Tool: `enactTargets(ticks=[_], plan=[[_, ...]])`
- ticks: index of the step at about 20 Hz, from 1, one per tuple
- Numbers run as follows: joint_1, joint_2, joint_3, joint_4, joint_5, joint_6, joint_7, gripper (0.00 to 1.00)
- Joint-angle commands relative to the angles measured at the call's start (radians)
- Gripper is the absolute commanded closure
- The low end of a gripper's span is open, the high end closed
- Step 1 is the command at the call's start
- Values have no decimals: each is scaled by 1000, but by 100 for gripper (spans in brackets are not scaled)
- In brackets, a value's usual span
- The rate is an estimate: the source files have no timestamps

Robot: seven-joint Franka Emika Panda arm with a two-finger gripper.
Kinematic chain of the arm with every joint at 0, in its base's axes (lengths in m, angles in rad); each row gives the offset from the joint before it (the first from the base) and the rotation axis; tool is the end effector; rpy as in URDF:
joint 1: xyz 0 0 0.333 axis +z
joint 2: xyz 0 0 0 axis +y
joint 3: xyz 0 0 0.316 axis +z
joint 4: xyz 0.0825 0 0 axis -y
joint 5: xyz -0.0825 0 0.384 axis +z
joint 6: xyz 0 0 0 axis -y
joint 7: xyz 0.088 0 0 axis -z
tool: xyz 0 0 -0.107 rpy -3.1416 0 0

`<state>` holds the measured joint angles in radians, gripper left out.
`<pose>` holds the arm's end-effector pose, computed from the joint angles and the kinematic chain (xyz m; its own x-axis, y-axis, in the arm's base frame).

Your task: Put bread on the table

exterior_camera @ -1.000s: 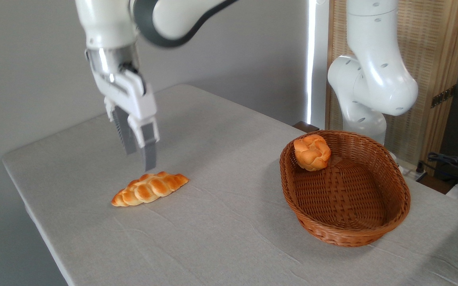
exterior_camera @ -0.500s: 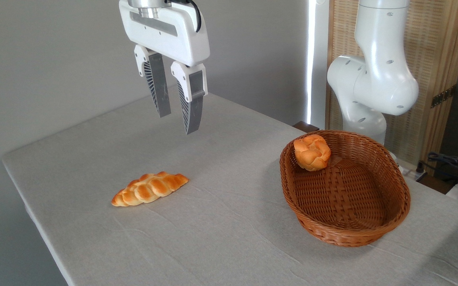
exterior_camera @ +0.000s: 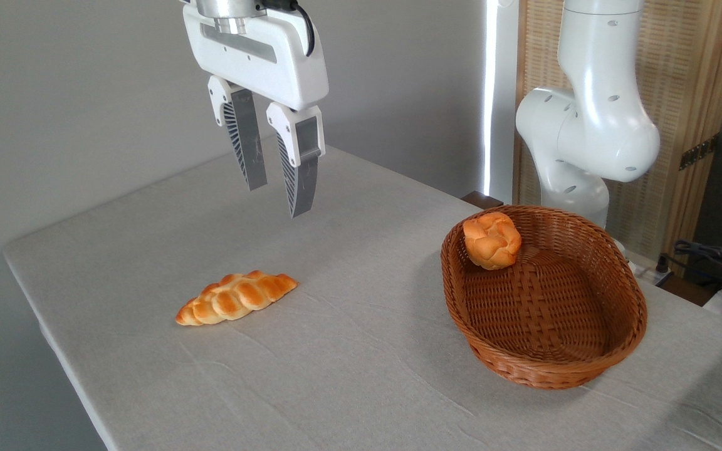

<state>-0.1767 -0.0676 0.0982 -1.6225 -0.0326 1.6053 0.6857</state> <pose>0.5352 -0.0436 0.6399 0.7206 -0.6904 0.0635 -0.6917 -0.7221 -0.0013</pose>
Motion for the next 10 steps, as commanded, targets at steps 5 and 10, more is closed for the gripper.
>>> enactTargets(ticks=[5, 10], plan=[[88, 17, -92, 26, -10, -21, 0, 0], [88, 19, -89, 26, -9, -21, 2, 0]])
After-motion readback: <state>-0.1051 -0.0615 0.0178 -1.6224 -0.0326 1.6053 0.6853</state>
